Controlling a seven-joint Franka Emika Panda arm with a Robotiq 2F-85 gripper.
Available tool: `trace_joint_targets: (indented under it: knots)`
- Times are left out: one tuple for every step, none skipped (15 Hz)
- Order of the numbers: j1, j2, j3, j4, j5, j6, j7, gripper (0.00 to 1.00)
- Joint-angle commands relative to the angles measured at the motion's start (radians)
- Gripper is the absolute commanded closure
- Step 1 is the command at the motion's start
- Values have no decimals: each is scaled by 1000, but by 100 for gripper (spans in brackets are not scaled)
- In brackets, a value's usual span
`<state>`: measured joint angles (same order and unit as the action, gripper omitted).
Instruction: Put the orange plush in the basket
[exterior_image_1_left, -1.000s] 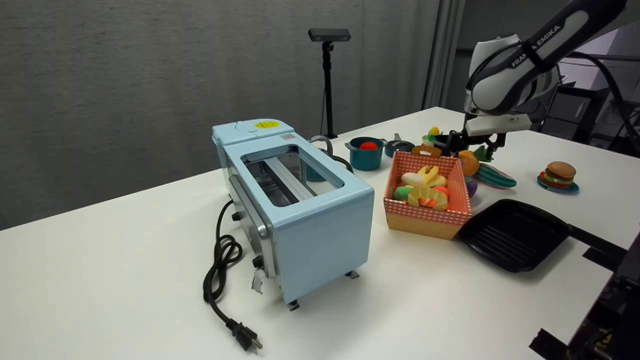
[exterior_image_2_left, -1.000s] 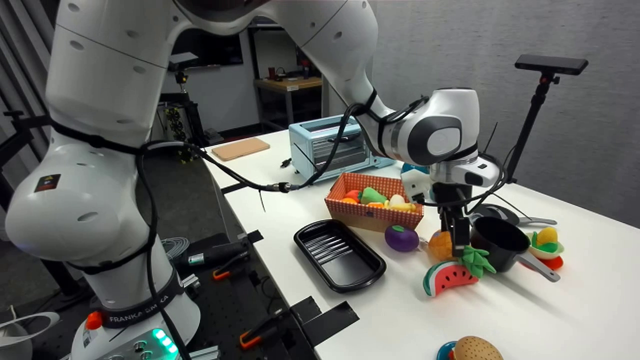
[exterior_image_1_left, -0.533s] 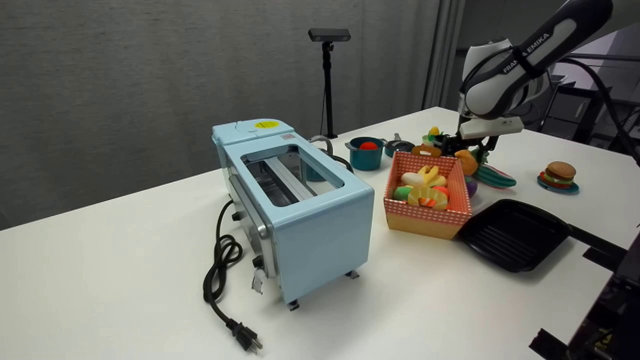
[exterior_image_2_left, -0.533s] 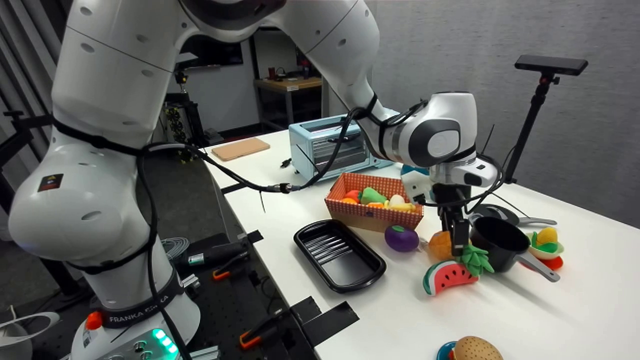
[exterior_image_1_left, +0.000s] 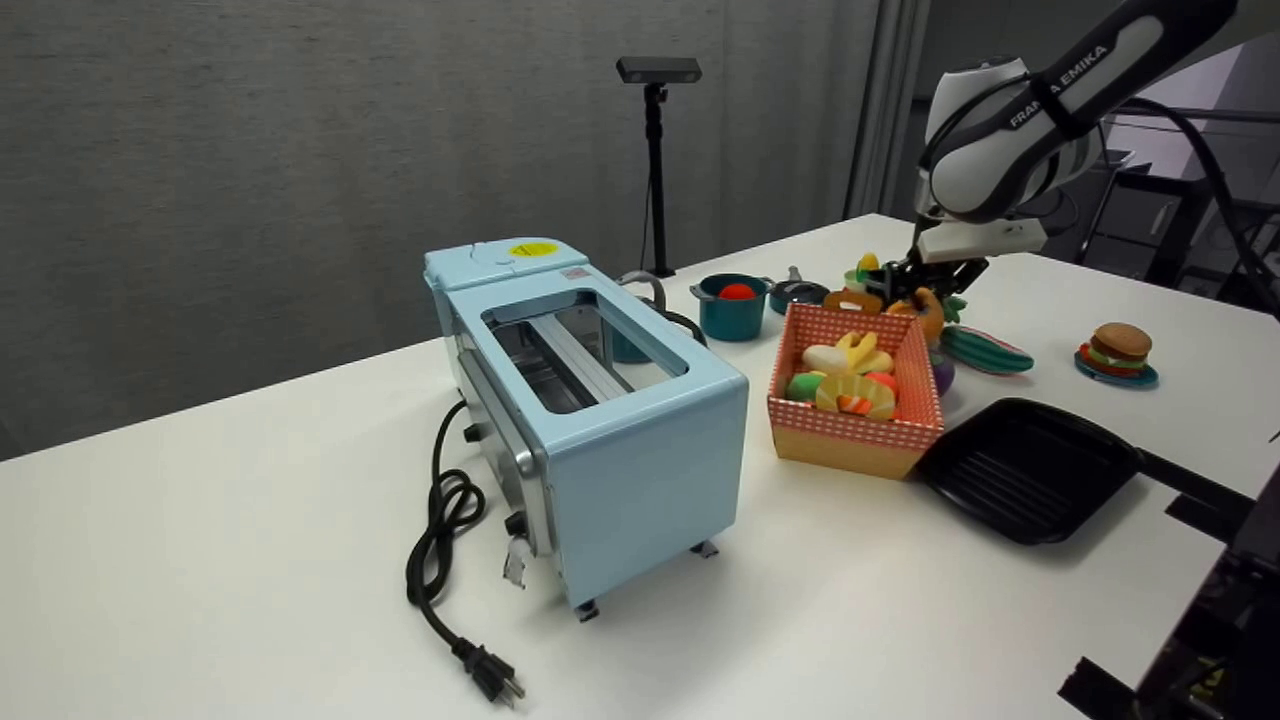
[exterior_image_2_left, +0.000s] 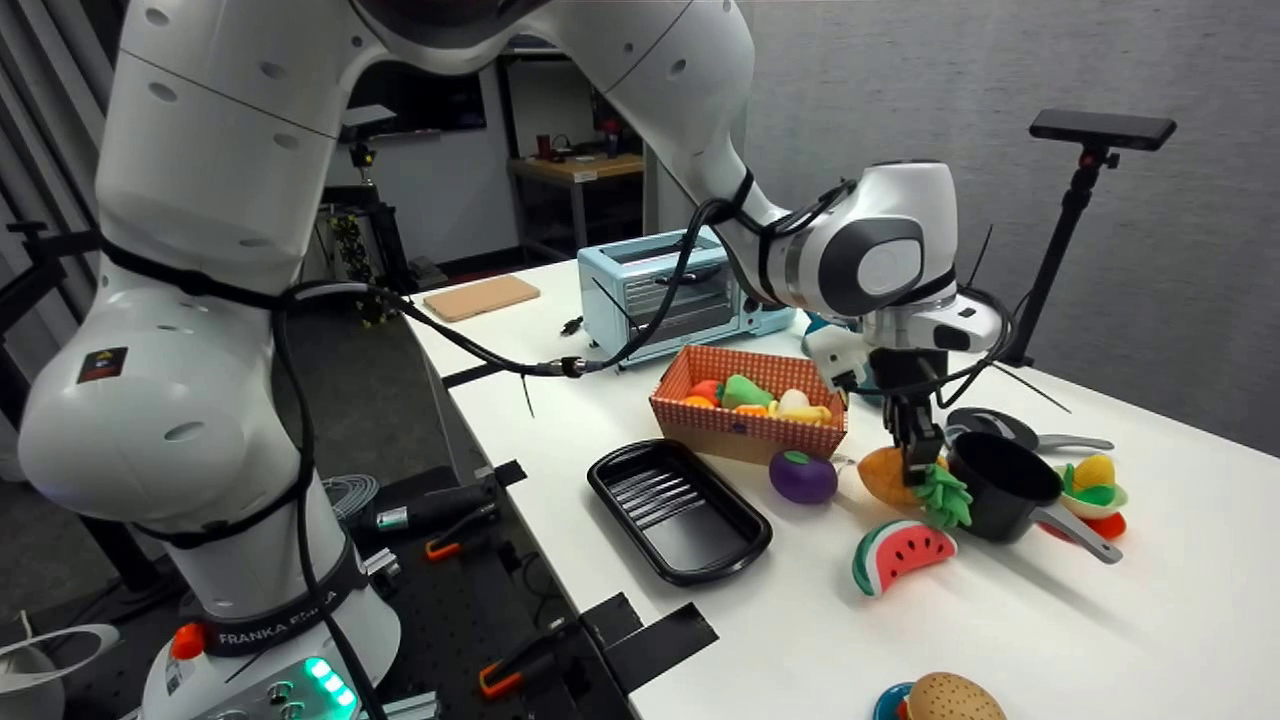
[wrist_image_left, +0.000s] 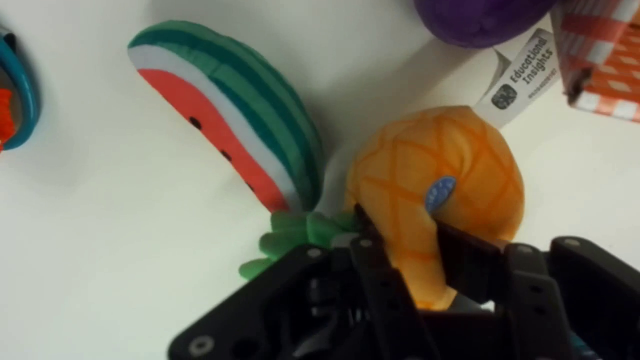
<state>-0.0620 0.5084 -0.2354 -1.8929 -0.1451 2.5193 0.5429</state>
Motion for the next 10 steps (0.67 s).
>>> trace_joint_targets:
  knots:
    - [8, -83, 5, -17, 34, -25, -56, 100]
    - [5, -104, 13, -17, 40, -41, -75, 100]
    - [4, -123, 19, -17, 41, -54, -92, 98]
    - [3, -144, 28, -19, 44, -62, -114, 98]
    - [3, -163, 34, -19, 45, -72, -130, 99]
    - [3, -180, 43, -17, 48, -77, -146, 98]
    - [-1, -197, 51, -14, 52, -87, -165, 98]
    - [-1, -208, 59, -11, 55, -91, -178, 98]
    - [1, -213, 71, -6, 61, -94, -196, 98]
    - [1, -219, 87, -5, 73, -100, -218, 98]
